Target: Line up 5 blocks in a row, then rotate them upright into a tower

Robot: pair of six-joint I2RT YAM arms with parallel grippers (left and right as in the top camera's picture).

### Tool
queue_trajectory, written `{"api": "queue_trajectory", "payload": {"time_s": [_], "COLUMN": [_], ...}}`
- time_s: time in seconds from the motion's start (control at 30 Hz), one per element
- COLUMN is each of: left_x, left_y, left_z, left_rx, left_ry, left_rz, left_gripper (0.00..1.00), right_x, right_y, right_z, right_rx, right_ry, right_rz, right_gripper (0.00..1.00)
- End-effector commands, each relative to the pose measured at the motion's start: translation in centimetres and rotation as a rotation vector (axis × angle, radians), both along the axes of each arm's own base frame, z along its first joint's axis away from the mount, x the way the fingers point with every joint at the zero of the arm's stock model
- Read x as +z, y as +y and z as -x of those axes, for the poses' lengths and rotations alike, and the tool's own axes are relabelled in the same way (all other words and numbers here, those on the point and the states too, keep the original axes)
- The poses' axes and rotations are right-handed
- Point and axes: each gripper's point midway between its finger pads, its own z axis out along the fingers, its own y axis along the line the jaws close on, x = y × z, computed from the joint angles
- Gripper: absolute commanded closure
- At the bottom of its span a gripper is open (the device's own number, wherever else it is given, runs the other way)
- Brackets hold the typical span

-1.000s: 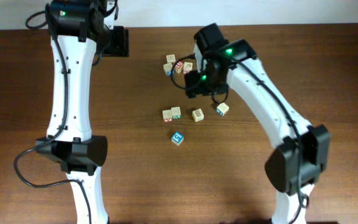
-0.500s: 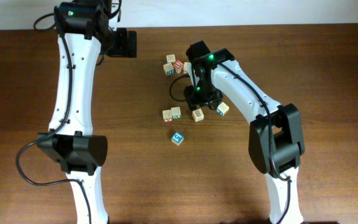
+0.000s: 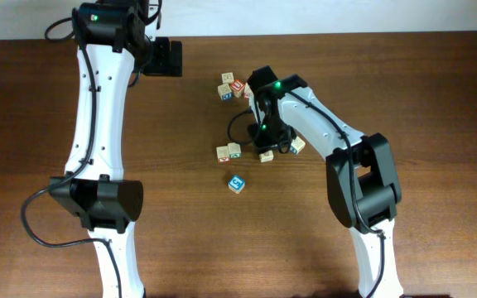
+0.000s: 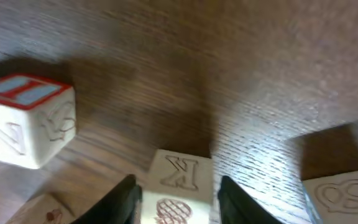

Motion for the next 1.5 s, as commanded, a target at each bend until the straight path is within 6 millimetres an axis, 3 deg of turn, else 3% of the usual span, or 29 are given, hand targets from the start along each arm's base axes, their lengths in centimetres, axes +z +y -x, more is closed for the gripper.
{"api": "queue_trajectory", "payload": {"time_s": [0.0, 0.2, 0.33, 0.47, 0.77, 0.93, 1.07, 1.23, 1.37, 1.47], "left_x": [1.2, 1.2, 1.2, 1.2, 1.2, 1.2, 1.2, 1.2, 1.2, 1.2], "left_y": [0.4, 0.4, 0.3, 0.4, 0.4, 0.4, 0.4, 0.4, 0.3, 0.3], "left_z": [0.4, 0.4, 0.4, 0.4, 0.4, 0.4, 0.4, 0.4, 0.4, 0.4], "left_rx": [0.004, 0.004, 0.003, 0.003, 0.003, 0.003, 0.003, 0.003, 0.002, 0.002], "left_ry": [-0.026, -0.026, -0.026, -0.026, -0.026, -0.026, -0.026, -0.026, -0.026, -0.026], "left_rz": [-0.009, -0.009, -0.009, -0.009, -0.009, -0.009, -0.009, -0.009, -0.009, -0.009], "left_gripper": [0.01, 0.01, 0.01, 0.01, 0.01, 0.01, 0.01, 0.01, 0.01, 0.01], "right_x": [-0.9, -0.9, -0.5, -0.4, -0.3, -0.3, -0.3, -0.1, 1.7, 4.6], "right_y": [-0.2, 0.0, 2.3, 3.1, 5.3, 5.5, 5.5, 6.0, 6.4, 6.3], "right_z": [0.3, 0.2, -0.4, -1.3, -1.0, -1.0, -0.8, -0.6, -0.7, -0.6], "right_rx": [0.004, -0.064, -0.169, -0.214, -0.167, -0.162, -0.161, -0.159, -0.156, -0.158], "right_ry": [0.011, 0.016, 0.03, -0.002, -0.035, -0.037, -0.03, -0.015, -0.006, 0.004], "right_rz": [0.019, 0.014, -0.107, -0.13, -0.146, -0.146, -0.147, -0.174, -0.193, -0.187], "right_gripper": [0.64, 0.79, 0.79, 0.75, 0.71, 0.66, 0.53, 0.53, 0.56, 0.56]}}
